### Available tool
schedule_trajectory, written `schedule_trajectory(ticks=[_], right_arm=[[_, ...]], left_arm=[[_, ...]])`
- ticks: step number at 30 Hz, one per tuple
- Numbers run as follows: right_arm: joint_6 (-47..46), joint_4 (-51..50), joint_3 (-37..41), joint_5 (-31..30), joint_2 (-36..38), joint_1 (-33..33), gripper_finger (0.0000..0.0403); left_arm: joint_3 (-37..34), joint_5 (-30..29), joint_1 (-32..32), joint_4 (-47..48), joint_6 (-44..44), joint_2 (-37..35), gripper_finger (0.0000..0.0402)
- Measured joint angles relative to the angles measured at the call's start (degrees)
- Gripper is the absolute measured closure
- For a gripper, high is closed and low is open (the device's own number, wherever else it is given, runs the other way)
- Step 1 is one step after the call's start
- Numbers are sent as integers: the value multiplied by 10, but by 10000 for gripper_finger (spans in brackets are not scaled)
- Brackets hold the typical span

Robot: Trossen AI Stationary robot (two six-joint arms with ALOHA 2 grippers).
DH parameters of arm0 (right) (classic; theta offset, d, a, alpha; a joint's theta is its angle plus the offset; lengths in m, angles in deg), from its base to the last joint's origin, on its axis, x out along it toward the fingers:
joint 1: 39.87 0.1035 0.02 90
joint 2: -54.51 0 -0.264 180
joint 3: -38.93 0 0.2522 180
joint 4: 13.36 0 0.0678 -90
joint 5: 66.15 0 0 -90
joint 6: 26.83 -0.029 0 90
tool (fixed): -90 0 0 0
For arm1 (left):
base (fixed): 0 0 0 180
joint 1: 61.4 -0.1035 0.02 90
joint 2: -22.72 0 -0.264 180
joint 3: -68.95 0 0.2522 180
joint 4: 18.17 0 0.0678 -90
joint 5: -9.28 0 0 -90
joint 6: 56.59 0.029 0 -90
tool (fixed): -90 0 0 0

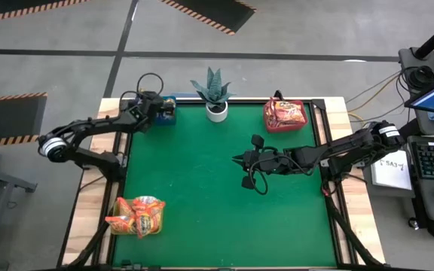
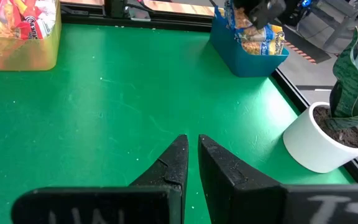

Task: Sort Maruchan noodles
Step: Put the blue noodle pack into the blue bin

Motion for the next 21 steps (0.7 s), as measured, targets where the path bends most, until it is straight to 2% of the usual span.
schedule_trajectory(ticks=[6, 16, 21], right_arm=[[-2, 0, 0, 0, 0, 0, 375], [-1, 0, 2, 0, 0, 0, 375], [-1, 0, 2, 0, 0, -1, 375]], left_arm=[[-1, -3, -3, 26, 8, -16, 400], [-39, -13, -10, 16, -37, 19, 400], [-22, 30, -9, 48, -10, -11, 400]])
